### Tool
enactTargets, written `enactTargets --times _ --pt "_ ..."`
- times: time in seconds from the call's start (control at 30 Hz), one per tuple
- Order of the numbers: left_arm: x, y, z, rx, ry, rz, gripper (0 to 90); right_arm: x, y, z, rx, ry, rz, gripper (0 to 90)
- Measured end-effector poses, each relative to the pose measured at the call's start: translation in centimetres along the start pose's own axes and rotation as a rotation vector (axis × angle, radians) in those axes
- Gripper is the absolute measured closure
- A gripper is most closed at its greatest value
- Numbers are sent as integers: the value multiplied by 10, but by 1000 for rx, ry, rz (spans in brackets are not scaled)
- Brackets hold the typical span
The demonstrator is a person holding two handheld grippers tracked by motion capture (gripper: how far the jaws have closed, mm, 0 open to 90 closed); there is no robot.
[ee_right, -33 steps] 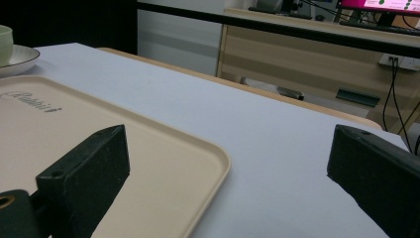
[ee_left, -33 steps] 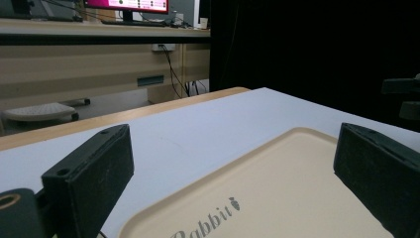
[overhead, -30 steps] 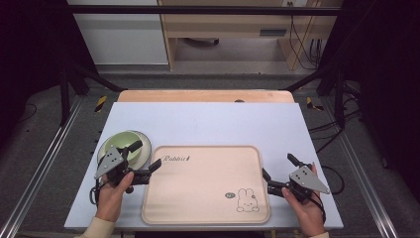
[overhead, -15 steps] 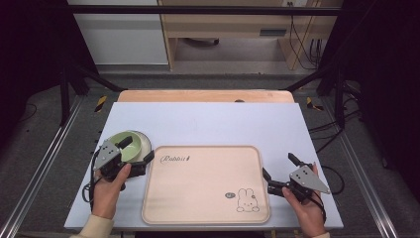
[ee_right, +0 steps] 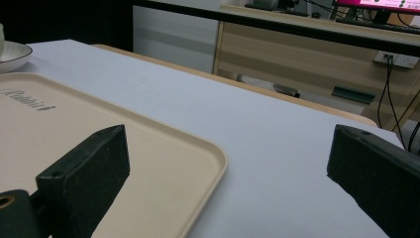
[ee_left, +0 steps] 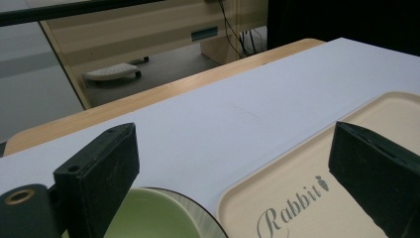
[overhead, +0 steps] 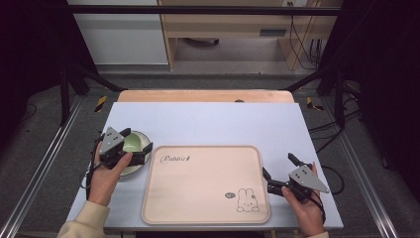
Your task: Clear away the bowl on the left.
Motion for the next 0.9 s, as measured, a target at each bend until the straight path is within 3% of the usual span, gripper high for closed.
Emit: enactTargets --times 0.17,0.27,0.4,0.57,0.83,0.9 --pt "-5 5 -6 -18 31 -2 55 0 -2 -1 -3 -8 2 30" --pt "-3 13 -14 -29 43 -26 55 0 0 -3 3 -12 -5 30" --pt "-3 22 -13 -38 70 -36 55 -1 3 -2 11 -4 -13 29" --pt "-3 35 -6 -8 88 -60 54 -1 3 -2 8 -4 -15 29" --pt "-1 55 -3 72 91 -93 54 -1 3 -2 2 -5 -14 29" --pt "1 58 -5 67 94 -97 54 0 2 -2 -2 -5 -9 29"
Point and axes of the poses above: each handheld gripper's, and its own axes: x roughly backward along the jaws, z roughly out of its underside, y roughly to its left, the point moved 9 cm from there along -x, roughly forward along the jaws, and after that the axes turned 7 degrees about -y, right-handed, at the moved point
